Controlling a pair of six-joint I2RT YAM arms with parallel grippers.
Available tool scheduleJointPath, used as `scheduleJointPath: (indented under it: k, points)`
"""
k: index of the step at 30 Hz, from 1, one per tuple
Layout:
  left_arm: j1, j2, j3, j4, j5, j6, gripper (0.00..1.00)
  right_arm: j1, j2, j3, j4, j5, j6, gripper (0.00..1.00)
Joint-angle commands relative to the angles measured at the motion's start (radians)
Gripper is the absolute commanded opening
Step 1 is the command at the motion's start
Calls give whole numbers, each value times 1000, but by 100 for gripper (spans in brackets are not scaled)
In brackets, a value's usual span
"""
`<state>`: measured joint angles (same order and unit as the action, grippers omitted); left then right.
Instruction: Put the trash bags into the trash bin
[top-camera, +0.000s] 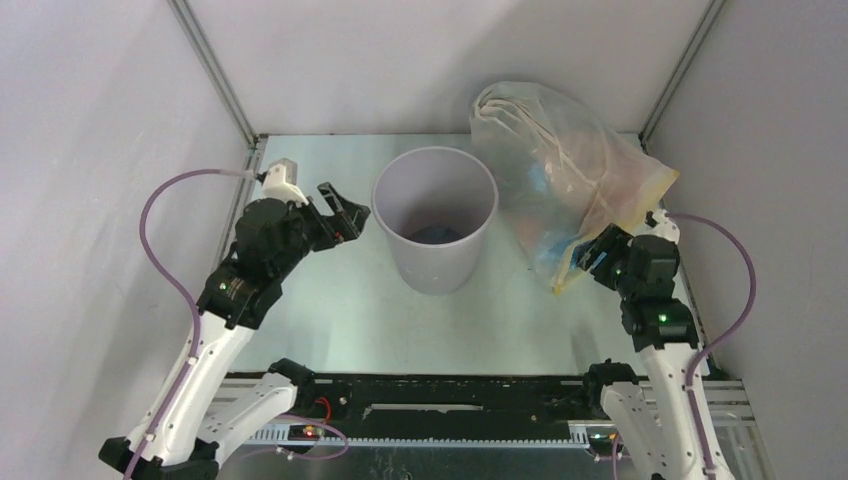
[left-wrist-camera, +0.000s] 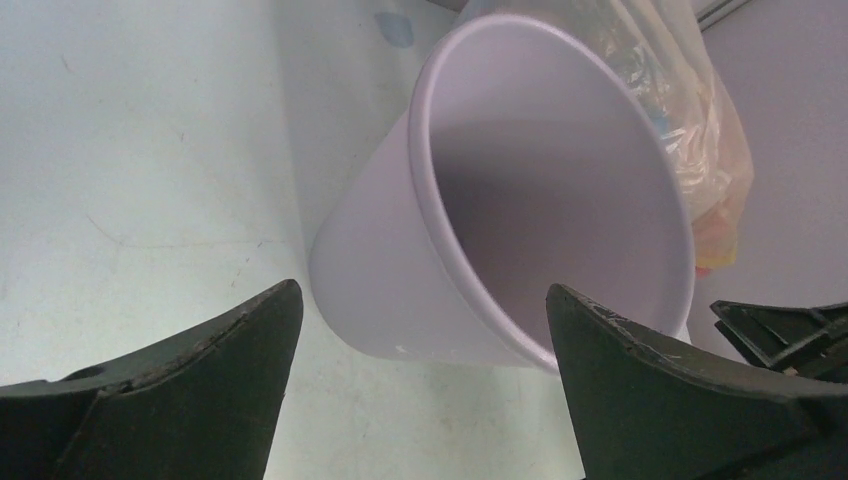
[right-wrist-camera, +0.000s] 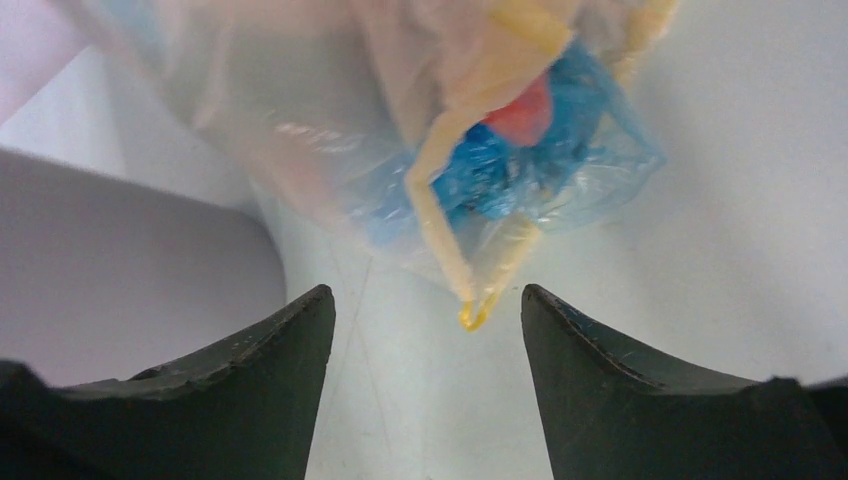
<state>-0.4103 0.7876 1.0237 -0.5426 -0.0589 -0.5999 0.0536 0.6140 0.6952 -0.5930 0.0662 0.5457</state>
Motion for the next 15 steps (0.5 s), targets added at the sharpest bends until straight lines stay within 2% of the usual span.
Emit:
scheduleJointPath:
  k: [1, 6, 15]
  points:
    - [8, 62, 132, -5, 25, 56, 100, -125, 77, 33, 68, -90, 28, 69]
    - [24, 151, 229, -45, 50, 52, 98, -199, 180, 31, 165, -107, 41, 60]
    - [62, 211, 246, -38, 124, 36, 94, -263, 290, 14, 273, -82, 61, 56]
